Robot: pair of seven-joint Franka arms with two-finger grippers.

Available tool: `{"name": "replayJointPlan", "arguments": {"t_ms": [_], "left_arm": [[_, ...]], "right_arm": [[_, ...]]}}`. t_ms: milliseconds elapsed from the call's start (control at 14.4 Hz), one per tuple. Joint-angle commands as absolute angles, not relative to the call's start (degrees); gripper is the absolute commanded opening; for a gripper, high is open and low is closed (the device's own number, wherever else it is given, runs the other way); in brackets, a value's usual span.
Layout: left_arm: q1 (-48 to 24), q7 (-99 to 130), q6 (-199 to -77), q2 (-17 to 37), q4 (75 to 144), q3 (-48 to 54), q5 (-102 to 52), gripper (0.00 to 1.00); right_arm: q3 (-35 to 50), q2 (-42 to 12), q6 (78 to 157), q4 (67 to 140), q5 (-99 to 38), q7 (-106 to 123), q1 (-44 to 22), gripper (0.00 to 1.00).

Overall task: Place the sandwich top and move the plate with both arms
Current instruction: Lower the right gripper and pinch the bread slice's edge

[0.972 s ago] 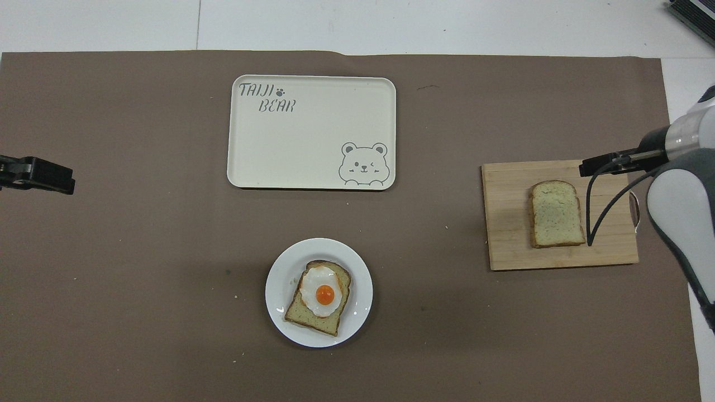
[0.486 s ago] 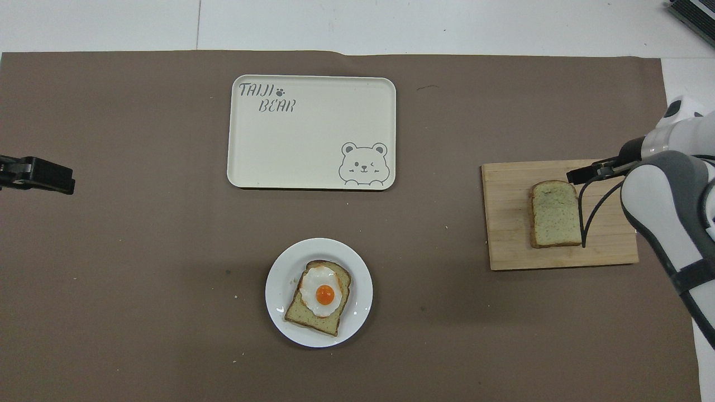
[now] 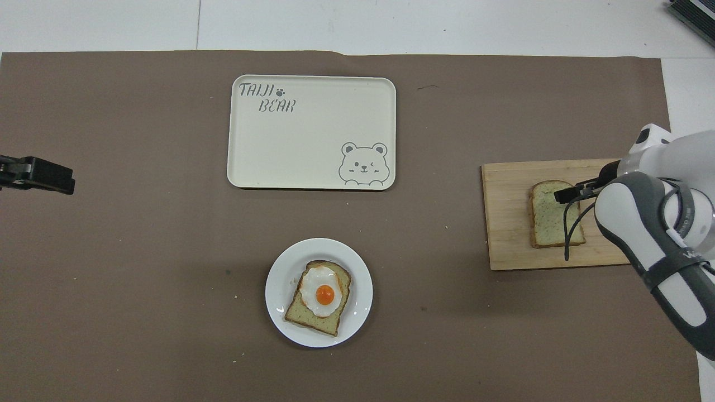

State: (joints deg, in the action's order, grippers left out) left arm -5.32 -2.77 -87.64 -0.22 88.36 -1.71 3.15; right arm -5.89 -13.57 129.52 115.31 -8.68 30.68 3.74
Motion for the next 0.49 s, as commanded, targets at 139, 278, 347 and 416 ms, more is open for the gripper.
{"name": "replayJointPlan", "arguments": {"t_ms": [139,278,347,416], "left_arm": [[-5.3,-2.3,-86.7,0.0,87.6,-1.7,3.7,1.0],[-5.3,-2.3,-86.6,0.0,87.6,-1.7,3.7,1.0],[-5.3,-2.3,-86.6,0.0,87.6,-1.7,3.7,1.0],[-5.3,-2.3,-86.6,0.0,87.6,-1.7,3.6,1.0]], "right_arm": [[-5.4,-14.6,130.8,116.5,-15.4,35.3,5.9,1.0],[-5.4,-14.9,130.8,116.5,-16.1,35.3,5.5,1.0],[-5.4,-14.9,130.8,116.8,-16.1,35.4,5.5,1.0],[-5.4,-14.9,130.9,117.2,-16.1,35.7,5.5,1.0]]}}
